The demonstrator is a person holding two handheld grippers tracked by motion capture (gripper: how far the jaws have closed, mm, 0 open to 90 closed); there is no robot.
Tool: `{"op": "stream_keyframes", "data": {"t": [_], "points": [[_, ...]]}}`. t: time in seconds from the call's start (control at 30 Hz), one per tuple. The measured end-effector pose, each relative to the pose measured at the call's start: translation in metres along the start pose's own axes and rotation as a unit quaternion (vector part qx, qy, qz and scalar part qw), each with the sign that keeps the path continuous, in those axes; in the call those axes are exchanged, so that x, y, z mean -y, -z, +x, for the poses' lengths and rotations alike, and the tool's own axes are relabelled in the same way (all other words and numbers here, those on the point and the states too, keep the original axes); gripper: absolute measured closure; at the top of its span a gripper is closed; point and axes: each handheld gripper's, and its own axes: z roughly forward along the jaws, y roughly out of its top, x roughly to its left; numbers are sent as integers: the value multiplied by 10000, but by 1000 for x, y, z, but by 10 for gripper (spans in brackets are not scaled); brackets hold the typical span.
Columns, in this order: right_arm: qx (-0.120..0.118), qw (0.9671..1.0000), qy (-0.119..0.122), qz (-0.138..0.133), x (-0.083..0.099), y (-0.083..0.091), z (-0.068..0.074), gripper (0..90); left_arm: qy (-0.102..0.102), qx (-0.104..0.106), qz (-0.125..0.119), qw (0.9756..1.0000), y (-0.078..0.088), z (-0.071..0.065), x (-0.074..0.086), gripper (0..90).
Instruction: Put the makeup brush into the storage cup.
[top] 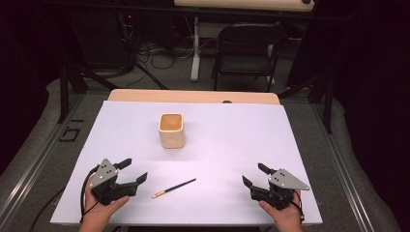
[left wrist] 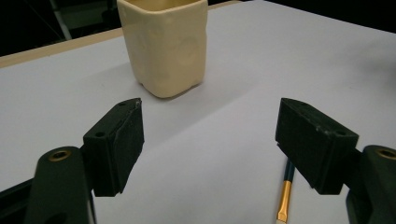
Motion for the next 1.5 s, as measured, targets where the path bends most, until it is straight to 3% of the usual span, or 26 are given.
{"op": "stream_keyframes", "data": {"t": [0.2,0.37,0.5,1.1,1.5], "points": [[-16,10000,34,88,1,-3,-1,280,53,18,-10,10000,-2,0,-1,240],[-45,9999,54,117,0,-4,-1,276,-27,50,164,9998,-5,-3,0,239],[-50,9999,105,104,0,-6,0,277,22,65,262,9996,-6,-3,-1,239],[-73,9997,170,132,1,-4,3,277,129,-133,309,9993,0,4,-7,239],[-67,9997,142,185,1,-4,2,277,131,-20,538,9985,-3,8,-13,239]]}}
